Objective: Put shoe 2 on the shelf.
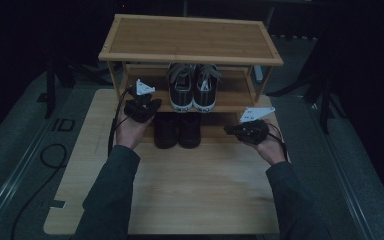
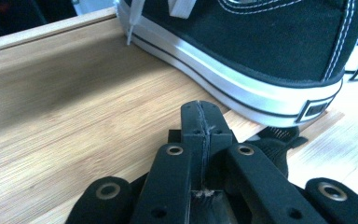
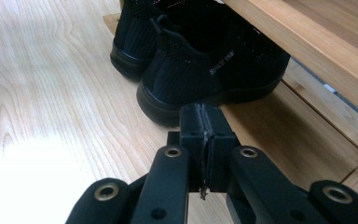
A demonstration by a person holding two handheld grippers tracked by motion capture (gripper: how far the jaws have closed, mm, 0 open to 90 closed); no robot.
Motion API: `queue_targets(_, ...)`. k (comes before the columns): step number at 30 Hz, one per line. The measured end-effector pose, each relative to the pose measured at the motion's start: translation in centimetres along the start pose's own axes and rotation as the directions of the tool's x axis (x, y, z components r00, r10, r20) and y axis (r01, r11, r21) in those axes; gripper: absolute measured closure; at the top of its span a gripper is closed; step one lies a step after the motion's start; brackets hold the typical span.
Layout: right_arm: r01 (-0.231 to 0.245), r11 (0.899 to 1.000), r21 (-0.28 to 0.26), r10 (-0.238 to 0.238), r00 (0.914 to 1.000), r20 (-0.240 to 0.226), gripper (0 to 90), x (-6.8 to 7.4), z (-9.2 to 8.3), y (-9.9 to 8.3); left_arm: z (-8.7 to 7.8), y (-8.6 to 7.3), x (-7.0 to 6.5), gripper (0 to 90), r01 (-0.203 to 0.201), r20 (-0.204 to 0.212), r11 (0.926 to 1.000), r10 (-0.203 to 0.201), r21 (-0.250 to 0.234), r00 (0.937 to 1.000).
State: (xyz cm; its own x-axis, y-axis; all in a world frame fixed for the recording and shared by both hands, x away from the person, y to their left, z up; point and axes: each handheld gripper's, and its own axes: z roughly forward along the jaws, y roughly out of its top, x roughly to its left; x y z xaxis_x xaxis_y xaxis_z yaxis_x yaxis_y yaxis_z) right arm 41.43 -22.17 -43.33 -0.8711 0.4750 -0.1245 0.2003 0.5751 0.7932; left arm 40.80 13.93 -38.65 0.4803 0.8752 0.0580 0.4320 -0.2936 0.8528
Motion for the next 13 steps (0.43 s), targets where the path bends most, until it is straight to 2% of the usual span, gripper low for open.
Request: queue_targets(13,-0.002,1.0,0.01,0.002,1.0,0.004,88.5,-0.1,0.1,-0.1,-1.3,-0.3,0.6,89.1,-0.028,-0.02,0.9996,0.028,-0.004,0.9994)
